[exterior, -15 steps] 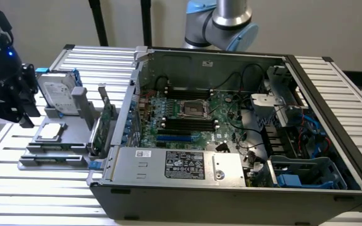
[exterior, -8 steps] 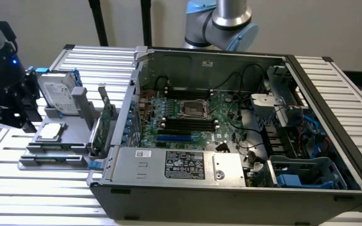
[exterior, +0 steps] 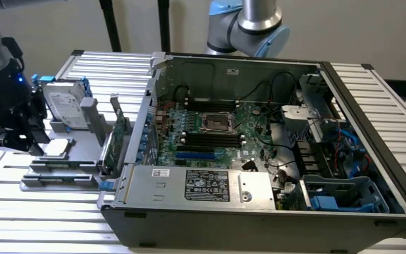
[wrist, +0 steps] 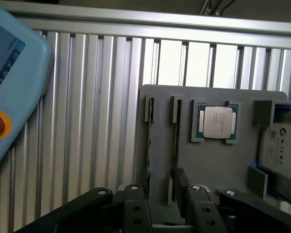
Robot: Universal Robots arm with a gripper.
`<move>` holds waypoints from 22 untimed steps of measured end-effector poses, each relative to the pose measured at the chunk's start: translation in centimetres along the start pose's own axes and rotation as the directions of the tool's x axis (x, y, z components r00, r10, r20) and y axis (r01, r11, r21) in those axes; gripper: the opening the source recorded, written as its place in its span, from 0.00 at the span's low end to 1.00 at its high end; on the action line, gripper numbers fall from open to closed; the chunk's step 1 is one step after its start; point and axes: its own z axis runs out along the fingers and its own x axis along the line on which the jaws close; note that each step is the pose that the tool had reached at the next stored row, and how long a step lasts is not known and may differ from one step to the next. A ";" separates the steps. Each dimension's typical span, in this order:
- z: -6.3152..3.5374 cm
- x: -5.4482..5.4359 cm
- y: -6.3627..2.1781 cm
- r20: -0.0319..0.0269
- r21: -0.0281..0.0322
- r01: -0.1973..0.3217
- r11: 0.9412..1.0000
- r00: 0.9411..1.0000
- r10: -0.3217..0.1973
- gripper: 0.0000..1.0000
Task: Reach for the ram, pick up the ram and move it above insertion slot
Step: 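Pick up the ram and move it above insertion slot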
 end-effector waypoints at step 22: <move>4.02 0.9 -0.01 0.000 0.000 0.004 1.000 1.000 -0.004 0.36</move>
